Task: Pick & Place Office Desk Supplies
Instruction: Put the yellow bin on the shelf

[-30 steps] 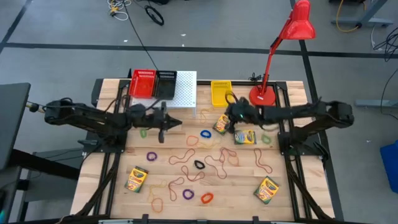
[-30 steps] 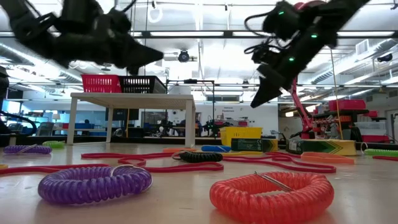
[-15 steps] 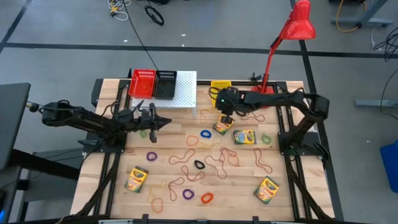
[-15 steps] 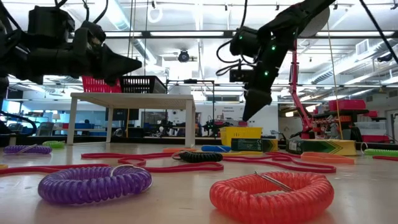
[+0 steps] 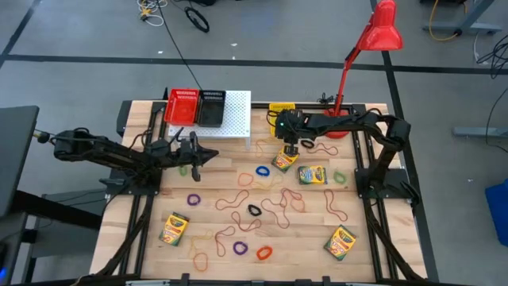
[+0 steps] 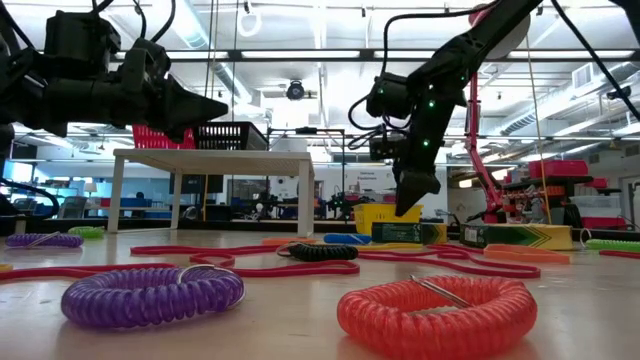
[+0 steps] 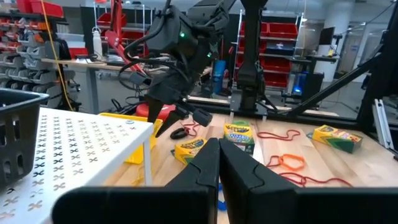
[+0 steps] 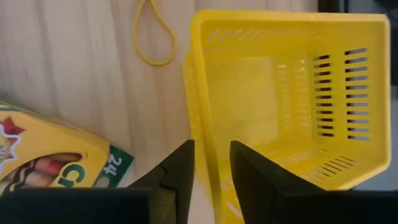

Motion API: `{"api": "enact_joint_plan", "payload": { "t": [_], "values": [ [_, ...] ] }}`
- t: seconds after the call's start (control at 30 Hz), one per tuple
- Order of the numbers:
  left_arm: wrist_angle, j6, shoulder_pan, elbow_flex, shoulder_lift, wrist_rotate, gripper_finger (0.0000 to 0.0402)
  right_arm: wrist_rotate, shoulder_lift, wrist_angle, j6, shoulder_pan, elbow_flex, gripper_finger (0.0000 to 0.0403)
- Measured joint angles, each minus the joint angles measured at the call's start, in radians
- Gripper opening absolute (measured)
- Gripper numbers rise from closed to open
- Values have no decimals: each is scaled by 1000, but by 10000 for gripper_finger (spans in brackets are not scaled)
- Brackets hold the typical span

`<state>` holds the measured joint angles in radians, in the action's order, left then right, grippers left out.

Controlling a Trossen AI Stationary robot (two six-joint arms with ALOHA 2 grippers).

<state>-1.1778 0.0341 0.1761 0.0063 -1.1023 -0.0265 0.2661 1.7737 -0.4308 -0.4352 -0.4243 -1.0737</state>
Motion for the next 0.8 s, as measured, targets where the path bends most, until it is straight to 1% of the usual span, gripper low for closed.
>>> {"api": "enact_joint_plan", "payload": {
  "t": [0.1, 0.23, 0.3, 0.37, 0.5, 0.6, 0.7, 0.8],
  "values": [
    [0, 7, 0, 0, 0, 0, 11, -1, 1, 4, 9, 2, 0, 76],
    [0, 7, 0, 0, 0, 0, 11, 6, -18, 7, 20, 19, 0, 18],
    [0, 7, 0, 0, 0, 0, 11, 27, -31, -1, 20, 38, -2, 13],
    [0, 7, 0, 0, 0, 0, 11, 33, -43, -54, 38, 59, -32, 19],
    [0, 7, 0, 0, 0, 0, 11, 65, -49, -228, 108, 122, -163, 13],
    [0, 7, 0, 0, 0, 0, 11, 101, -49, -333, 156, 184, -294, 10],
    [0, 7, 0, 0, 0, 0, 11, 102, -49, -445, 218, 233, -440, 16],
    [0, 7, 0, 0, 0, 0, 11, 105, -50, -474, 259, 268, -567, 18]
  ]
}}
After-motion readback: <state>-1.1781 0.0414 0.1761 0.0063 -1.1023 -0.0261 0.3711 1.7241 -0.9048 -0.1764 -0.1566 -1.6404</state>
